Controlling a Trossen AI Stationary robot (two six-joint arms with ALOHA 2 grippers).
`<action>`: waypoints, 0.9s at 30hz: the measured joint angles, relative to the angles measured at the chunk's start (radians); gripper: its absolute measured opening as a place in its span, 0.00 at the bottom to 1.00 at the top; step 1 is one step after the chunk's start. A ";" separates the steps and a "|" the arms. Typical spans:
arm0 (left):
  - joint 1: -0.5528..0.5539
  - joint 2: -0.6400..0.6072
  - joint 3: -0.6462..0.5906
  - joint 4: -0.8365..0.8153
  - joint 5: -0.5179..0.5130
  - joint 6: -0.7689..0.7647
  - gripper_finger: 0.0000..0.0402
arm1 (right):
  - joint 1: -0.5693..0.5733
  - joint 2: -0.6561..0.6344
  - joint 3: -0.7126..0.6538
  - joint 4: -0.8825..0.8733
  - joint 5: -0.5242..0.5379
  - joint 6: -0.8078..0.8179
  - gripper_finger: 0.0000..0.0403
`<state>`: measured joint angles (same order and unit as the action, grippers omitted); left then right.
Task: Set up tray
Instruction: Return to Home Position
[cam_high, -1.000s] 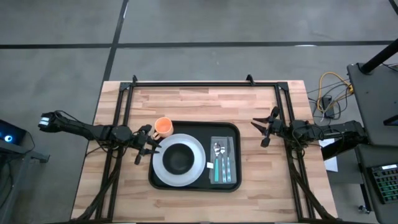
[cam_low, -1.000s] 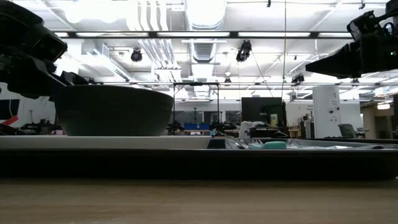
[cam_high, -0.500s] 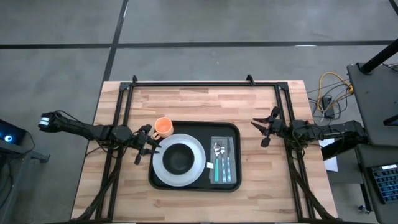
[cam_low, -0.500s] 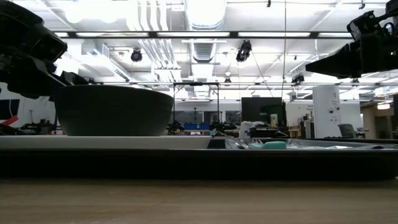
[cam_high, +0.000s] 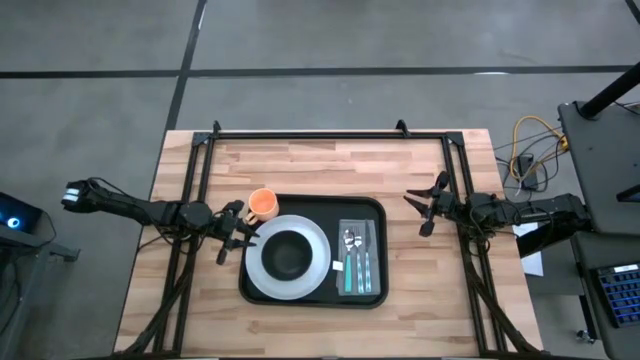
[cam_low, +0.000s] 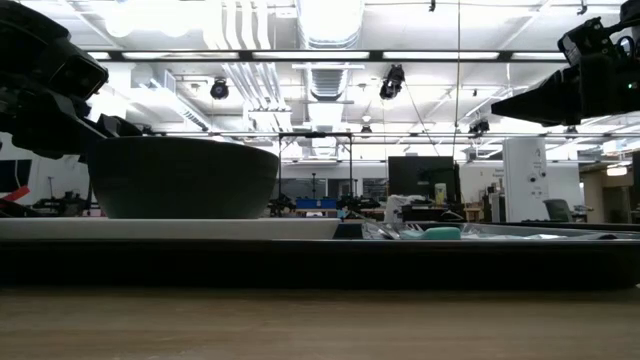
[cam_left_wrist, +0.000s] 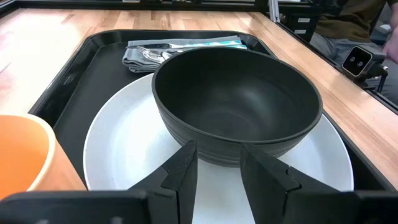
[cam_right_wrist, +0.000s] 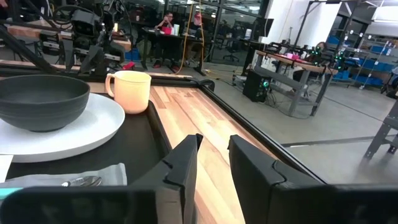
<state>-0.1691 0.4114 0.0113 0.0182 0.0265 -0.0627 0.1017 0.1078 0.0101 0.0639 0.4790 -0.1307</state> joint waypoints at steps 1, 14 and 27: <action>0.000 0.000 0.000 0.000 0.000 0.000 0.25 | 0.000 0.000 0.000 0.000 0.000 0.000 0.21; 0.000 0.000 0.000 0.000 0.000 0.000 0.25 | 0.000 0.001 0.000 0.000 0.000 0.000 0.17; 0.000 0.000 0.000 0.000 0.000 0.000 0.25 | 0.000 0.000 0.000 0.000 0.000 0.000 0.20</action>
<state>-0.1688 0.4110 0.0113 0.0185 0.0265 -0.0624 0.1019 0.1081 0.0101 0.0637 0.4789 -0.1309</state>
